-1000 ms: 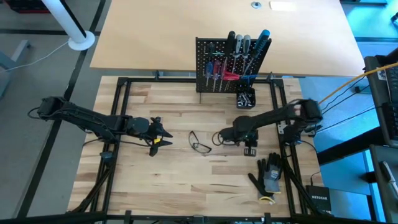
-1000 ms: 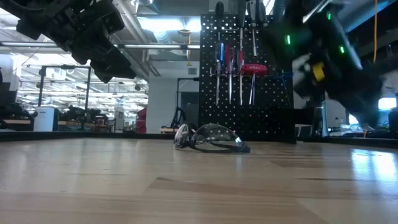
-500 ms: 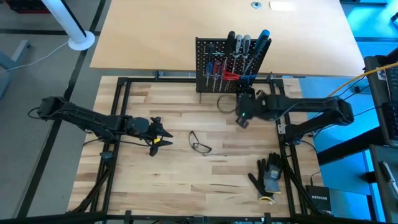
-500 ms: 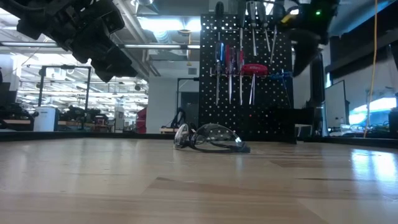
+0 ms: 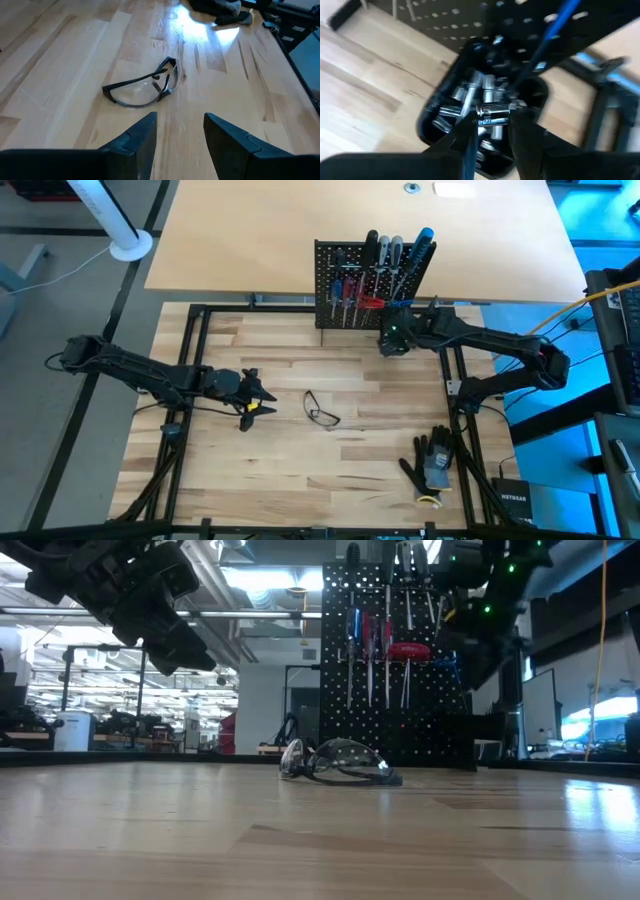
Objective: Hang tools onto peg board
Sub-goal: Put the silver socket in the black bin on the peg board, then hang the black safety glasses on the peg board
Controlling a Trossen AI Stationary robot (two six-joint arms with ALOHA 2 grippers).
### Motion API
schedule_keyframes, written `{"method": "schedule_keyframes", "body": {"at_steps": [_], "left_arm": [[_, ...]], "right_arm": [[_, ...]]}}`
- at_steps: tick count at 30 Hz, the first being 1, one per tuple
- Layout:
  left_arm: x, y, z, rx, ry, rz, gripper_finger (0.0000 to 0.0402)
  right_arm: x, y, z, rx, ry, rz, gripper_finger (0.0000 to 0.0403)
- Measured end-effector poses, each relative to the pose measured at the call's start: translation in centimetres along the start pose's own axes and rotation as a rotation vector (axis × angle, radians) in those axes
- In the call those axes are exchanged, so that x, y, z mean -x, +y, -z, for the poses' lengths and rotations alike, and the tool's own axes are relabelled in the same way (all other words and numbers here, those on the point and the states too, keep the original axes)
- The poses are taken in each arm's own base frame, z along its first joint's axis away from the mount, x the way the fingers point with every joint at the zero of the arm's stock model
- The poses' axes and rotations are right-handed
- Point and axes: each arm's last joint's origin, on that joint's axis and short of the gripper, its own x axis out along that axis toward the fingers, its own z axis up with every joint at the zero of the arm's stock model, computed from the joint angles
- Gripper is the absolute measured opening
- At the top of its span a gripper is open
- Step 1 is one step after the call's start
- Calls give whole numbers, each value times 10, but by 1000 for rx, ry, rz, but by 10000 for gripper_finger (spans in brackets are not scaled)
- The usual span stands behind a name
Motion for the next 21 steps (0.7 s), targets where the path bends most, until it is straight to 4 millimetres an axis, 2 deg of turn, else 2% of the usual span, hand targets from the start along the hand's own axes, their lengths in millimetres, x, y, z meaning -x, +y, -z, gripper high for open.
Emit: {"method": "schedule_keyframes", "body": {"at_steps": [5,10,13,16,19,21], "left_arm": [[0,0,0,1,-3,1,153],[0,0,0,7,-2,1,153],[0,0,0,8,-1,0,153],[0,0,0,8,1,-1,153],[0,0,0,7,1,-1,153],[0,0,0,6,1,-1,153]], "right_arm": [[-17,1,4,-60,-47,-45,120],[-16,0,4,-68,-56,-27,159],[-11,-1,5,-72,-39,-91,190],[-1,0,6,-75,-16,-232,214],[14,14,12,-23,-16,-401,227],[25,32,19,40,-44,-485,230]]}}
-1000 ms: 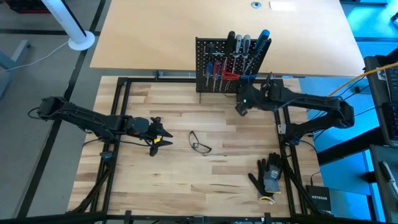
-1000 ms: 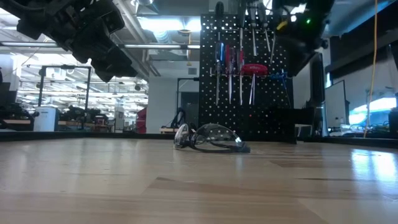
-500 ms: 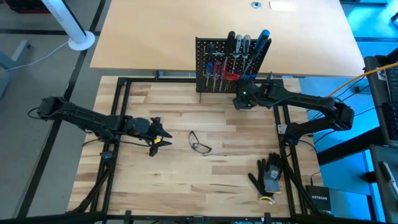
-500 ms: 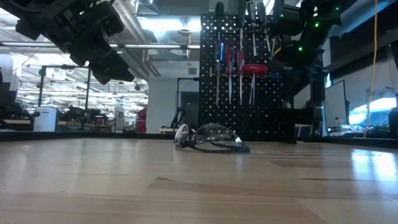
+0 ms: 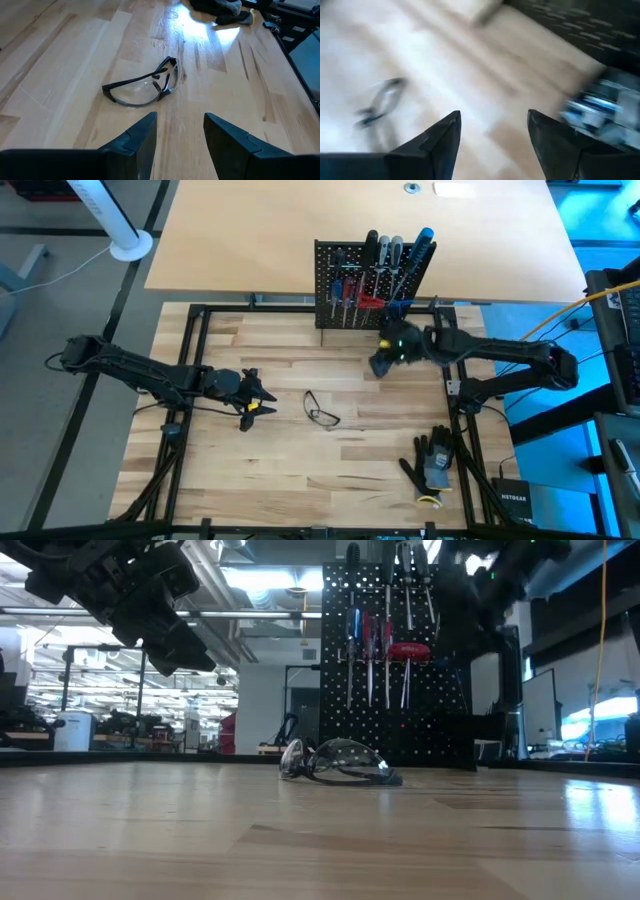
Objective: Hang tools onto peg board
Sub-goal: Hang the black safety glasses on the peg board
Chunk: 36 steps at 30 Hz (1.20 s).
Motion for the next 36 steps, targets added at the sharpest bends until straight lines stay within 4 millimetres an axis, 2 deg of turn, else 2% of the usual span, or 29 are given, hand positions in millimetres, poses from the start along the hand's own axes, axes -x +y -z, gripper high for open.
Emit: {"method": "schedule_keyframes", "body": {"at_steps": [7,10,13,18,24,33,36], "left_arm": [[0,0,0,-11,-1,0,153],[0,0,0,-17,-2,1,153],[0,0,0,-20,-1,0,153],[0,0,0,-24,0,0,153],[0,0,0,-40,3,-1,153],[0,0,0,-42,4,-1,153],[0,0,0,-40,3,-1,153]], "right_arm": [[-5,81,24,214,-141,-271,231],[-14,109,38,267,-158,-355,231],[-32,129,56,313,-127,-386,231],[-71,138,80,365,-37,-329,231],[-107,142,95,417,-9,-308,231],[-133,145,108,454,6,-315,230],[-139,148,110,447,6,-375,216]]}}
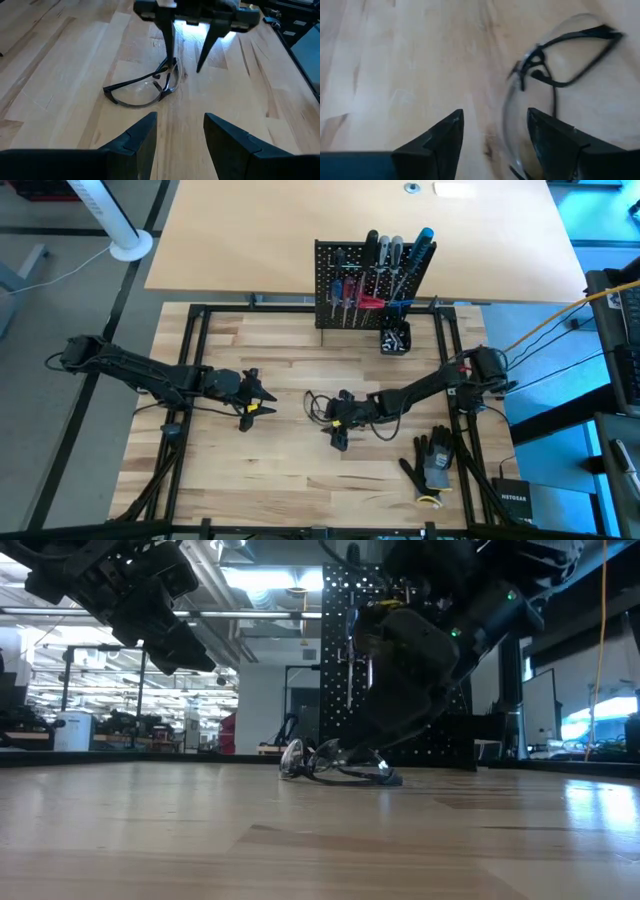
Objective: Hang tools onto peg board
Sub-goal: Hang the black safety glasses on the peg board
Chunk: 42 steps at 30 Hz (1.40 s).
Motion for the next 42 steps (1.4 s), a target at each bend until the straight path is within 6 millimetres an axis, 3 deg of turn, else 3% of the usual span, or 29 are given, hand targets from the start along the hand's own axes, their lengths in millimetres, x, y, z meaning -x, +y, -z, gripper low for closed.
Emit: {"method": "schedule_keyframes", "body": {"at_steps": [6,14,18,22,26,33,37,42], "left_arm": [[0,0,0,1,0,0,153],[0,0,0,0,0,0,153],[0,-1,-4,-18,-41,10,153],[1,-6,-10,-46,-114,27,153],[3,-10,-21,-47,-233,36,153],[21,-22,-55,82,-628,177,153],[35,-27,-69,129,-826,258,153],[40,-34,-85,90,-879,302,153]], "right_arm": [[-11,-1,7,1,14,-8,148],[-14,-3,10,2,9,30,21],[-11,0,4,0,-38,15,19],[11,19,-14,64,-167,-64,19],[49,42,-39,192,-364,-148,9],[114,66,-74,398,-764,-257,12],[128,72,-82,504,-916,-356,6],[129,70,-84,519,-936,-354,13]]}}
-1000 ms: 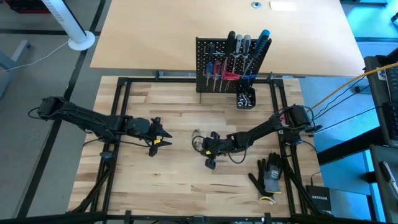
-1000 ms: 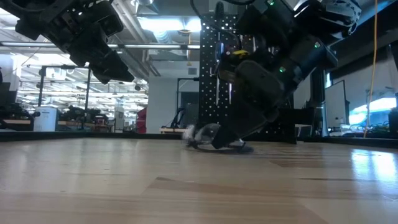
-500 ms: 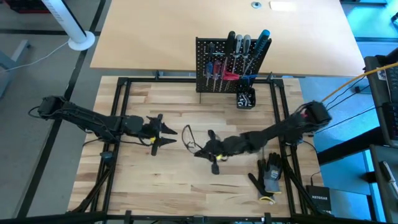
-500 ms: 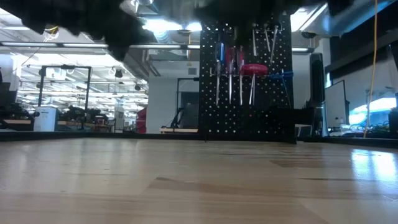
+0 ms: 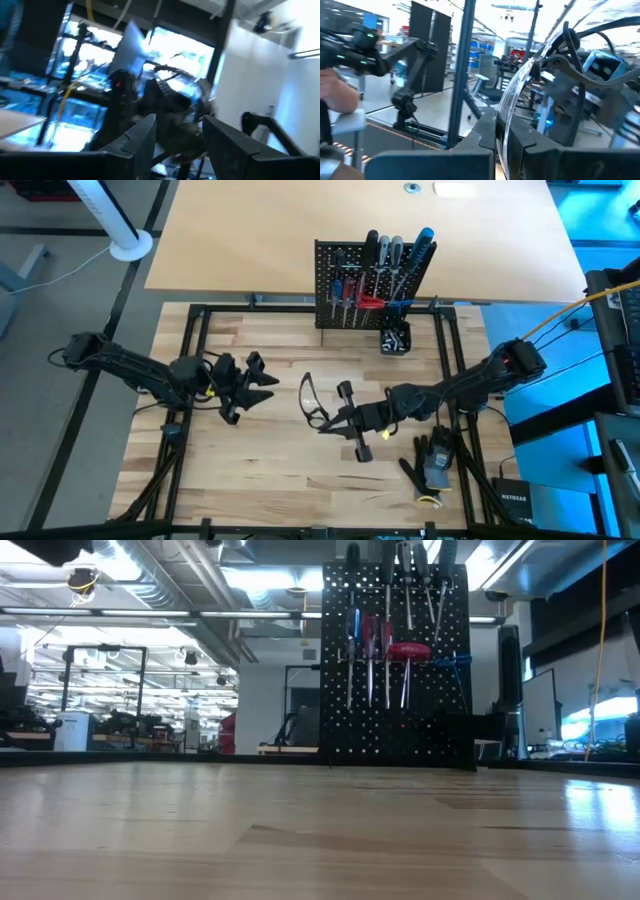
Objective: Hang tools onto peg board
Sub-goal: Hang the black safety glasses on the peg board
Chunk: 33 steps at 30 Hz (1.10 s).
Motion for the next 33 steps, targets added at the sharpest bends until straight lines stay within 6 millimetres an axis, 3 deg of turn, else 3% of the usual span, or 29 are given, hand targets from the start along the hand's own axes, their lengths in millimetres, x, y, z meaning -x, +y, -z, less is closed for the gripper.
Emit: {"method": "schedule_keyframes", "body": {"at_steps": [19,33], "left_arm": [[-72,-7,21,-12,66,10,153],[-83,-10,13,-19,36,18,153]], "right_arm": [[-3,2,5,0,-14,-11,12],[-3,10,4,-1,-9,-19,14]]}}
